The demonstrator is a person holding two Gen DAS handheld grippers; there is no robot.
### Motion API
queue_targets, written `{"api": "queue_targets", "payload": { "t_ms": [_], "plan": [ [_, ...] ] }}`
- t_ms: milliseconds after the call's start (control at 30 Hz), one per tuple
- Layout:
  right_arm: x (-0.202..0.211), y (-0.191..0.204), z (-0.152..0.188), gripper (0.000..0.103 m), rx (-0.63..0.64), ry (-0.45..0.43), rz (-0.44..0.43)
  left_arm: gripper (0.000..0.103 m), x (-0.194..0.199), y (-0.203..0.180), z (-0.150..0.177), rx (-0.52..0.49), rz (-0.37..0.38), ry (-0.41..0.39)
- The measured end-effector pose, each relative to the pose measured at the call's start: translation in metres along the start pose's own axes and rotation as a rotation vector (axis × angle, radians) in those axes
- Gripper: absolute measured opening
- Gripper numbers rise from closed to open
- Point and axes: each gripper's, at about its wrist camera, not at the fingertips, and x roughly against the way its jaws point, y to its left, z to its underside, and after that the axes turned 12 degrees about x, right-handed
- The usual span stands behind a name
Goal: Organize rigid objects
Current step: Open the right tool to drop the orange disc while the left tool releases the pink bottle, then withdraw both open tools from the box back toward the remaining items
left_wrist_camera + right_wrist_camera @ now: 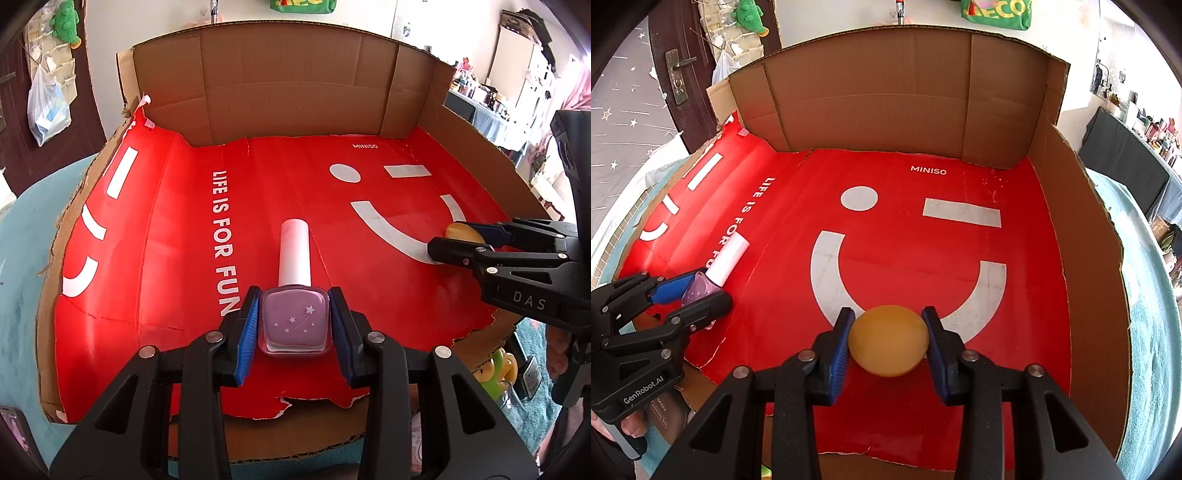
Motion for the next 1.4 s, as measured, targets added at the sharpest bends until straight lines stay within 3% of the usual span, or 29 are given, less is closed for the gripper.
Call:
{"api": "queue_targets", "payload": {
  "t_ms": [67, 133, 267, 333, 767, 900, 1100, 1400],
  "plan": [
    [0.0, 0.0, 0.0, 0.04, 0.003, 0.001, 0.002, 0.041, 0.0, 0.0, 0.0, -0.003, -0.004, -0.004],
    [0.0, -0.001, 0.0, 0.042, 0.0, 0.002, 0.001, 0.059, 0.003, 0.0, 0.0, 0.002, -0.011, -0.019],
    [0.001, -0.003, 0.002, 0.051, -0.006, 0.001, -0.001, 0.061, 0.009, 0.0, -0.001, -0.009, -0.024, -0.052],
    [0.002, -0.002, 0.003, 0.054, -0.005, -0.003, -0.002, 0.069, 0.013, 0.0, -0.001, -0.008, -0.025, -0.063],
    [0.037, 0.001, 0.008, 0.071, -0.006, -0.099, -0.013, 0.069, 0.04, 0.002, 0.001, 0.009, -0.043, -0.124],
    [0.048, 0.001, 0.012, 0.078, -0.015, -0.128, -0.023, 0.086, 0.048, 0.002, 0.003, 0.008, -0.037, -0.141],
    [0.062, 0.003, 0.017, 0.086, -0.019, -0.17, -0.039, 0.097, 0.059, -0.003, 0.007, -0.002, -0.04, -0.174],
    [0.084, 0.007, 0.025, 0.099, -0.015, -0.244, -0.055, 0.103, 0.074, -0.006, 0.013, 0.003, -0.021, -0.205]
  ]
}}
